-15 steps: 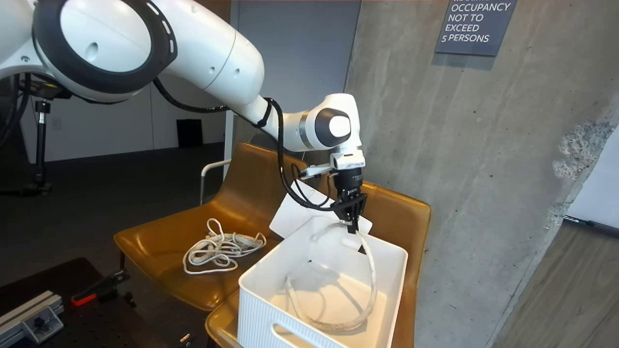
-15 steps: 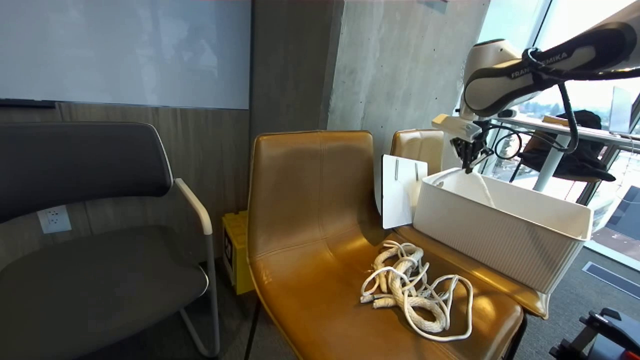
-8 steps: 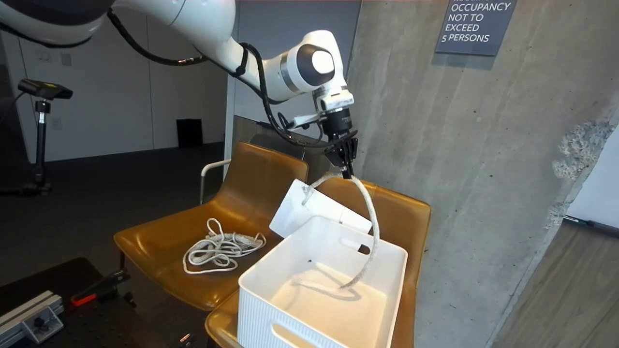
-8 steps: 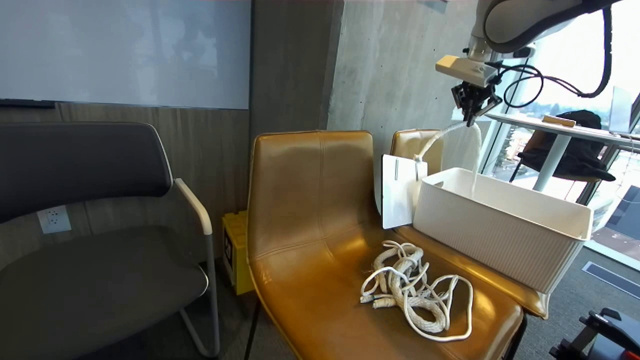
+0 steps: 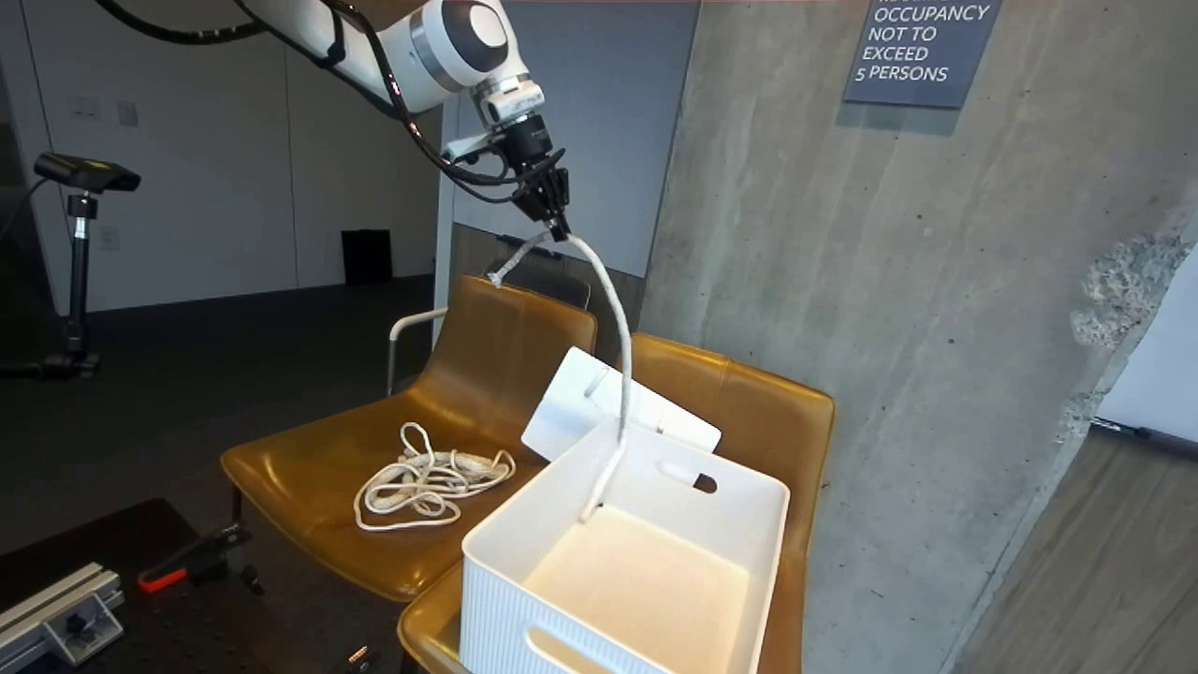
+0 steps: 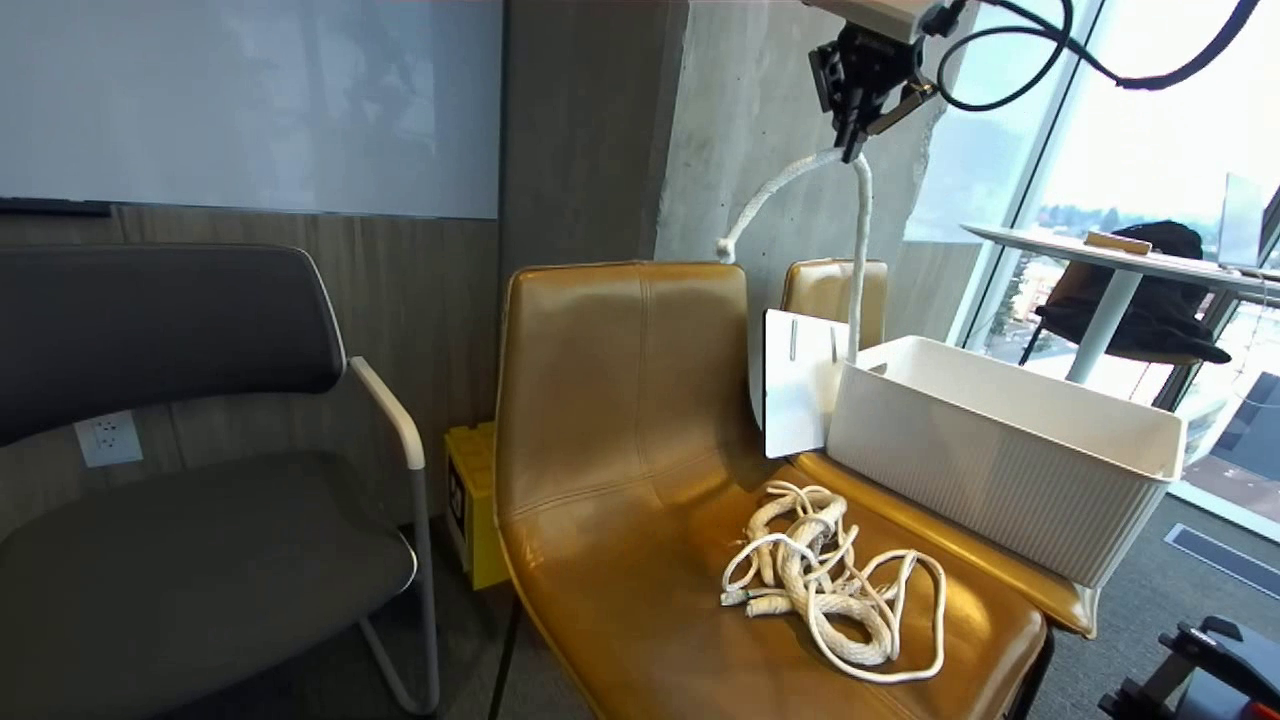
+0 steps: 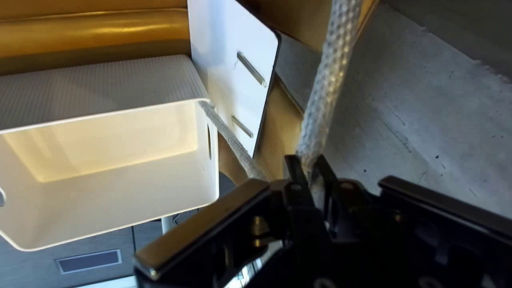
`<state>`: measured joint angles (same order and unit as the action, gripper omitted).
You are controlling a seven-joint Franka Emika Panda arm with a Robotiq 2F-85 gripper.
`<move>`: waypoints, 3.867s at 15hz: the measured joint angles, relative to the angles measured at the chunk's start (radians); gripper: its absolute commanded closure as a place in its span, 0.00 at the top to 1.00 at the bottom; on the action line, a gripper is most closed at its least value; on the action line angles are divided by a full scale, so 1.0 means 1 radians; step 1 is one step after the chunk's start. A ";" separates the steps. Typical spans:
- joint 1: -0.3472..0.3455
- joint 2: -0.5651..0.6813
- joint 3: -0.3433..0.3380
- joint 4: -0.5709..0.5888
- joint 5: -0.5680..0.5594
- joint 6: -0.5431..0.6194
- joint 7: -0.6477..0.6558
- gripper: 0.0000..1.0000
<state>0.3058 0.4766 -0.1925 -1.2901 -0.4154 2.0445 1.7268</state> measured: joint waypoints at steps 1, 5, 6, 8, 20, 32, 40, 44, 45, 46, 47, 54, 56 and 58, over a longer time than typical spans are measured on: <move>0.031 -0.006 0.022 0.001 -0.023 -0.007 0.023 0.03; 0.159 -0.010 0.108 0.025 -0.107 -0.060 0.127 0.03; 0.196 -0.010 0.121 0.033 -0.120 -0.077 0.154 0.03; 0.283 -0.009 0.133 0.052 -0.146 -0.124 0.216 0.03; 0.386 -0.057 0.068 0.017 -0.182 -0.317 0.426 0.03; 0.225 -0.225 0.173 -0.520 -0.103 -0.049 0.785 0.03; -0.004 -0.163 0.200 -0.751 -0.077 0.406 0.868 0.03; -0.051 -0.070 0.197 -0.702 -0.006 0.488 0.826 0.43; -0.054 -0.048 0.199 -0.677 0.023 0.490 0.802 0.50; -0.054 -0.028 0.202 -0.651 0.057 0.490 0.772 0.58; -0.054 -0.012 0.206 -0.627 0.091 0.490 0.741 0.64; -0.068 -0.007 0.289 -0.538 0.378 0.447 0.424 1.00; -0.078 -0.028 0.299 -0.534 0.437 0.385 0.329 1.00; -0.083 -0.056 0.301 -0.532 0.457 0.325 0.242 1.00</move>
<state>0.2228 0.4208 0.1090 -1.8218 0.0418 2.3690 1.9685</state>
